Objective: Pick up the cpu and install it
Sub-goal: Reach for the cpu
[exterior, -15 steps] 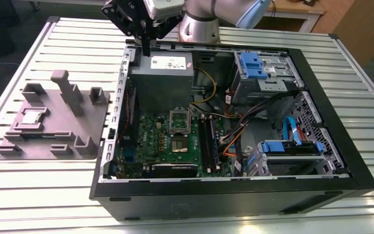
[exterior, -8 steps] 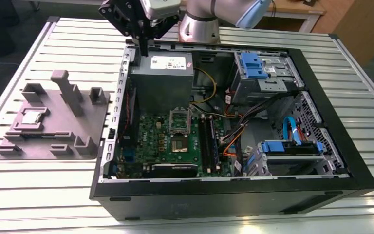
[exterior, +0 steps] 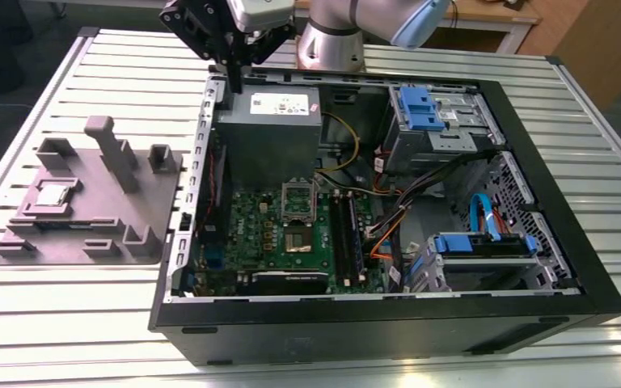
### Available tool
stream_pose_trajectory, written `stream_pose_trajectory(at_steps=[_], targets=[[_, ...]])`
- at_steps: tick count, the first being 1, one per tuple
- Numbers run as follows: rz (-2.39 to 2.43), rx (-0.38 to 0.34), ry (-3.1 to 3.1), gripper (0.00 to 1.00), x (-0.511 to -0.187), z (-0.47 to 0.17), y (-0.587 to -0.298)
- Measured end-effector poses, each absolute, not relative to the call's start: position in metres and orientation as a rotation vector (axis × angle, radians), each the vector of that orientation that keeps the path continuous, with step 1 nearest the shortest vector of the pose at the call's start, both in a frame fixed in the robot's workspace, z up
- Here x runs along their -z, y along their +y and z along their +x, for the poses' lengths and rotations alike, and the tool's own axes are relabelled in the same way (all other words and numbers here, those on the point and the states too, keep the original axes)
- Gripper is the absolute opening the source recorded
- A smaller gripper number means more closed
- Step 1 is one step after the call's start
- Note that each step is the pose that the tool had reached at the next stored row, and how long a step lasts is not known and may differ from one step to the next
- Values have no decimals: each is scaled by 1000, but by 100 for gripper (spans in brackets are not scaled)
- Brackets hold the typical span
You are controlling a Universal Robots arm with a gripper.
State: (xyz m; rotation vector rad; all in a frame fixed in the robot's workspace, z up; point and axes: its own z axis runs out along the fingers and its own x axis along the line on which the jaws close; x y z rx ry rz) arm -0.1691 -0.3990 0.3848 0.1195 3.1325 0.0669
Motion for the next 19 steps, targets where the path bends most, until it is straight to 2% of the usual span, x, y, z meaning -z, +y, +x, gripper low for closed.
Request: stream_pose_trajectory(at_steps=[19], targets=[[120,-67,3132,10,-384,-176,-399]])
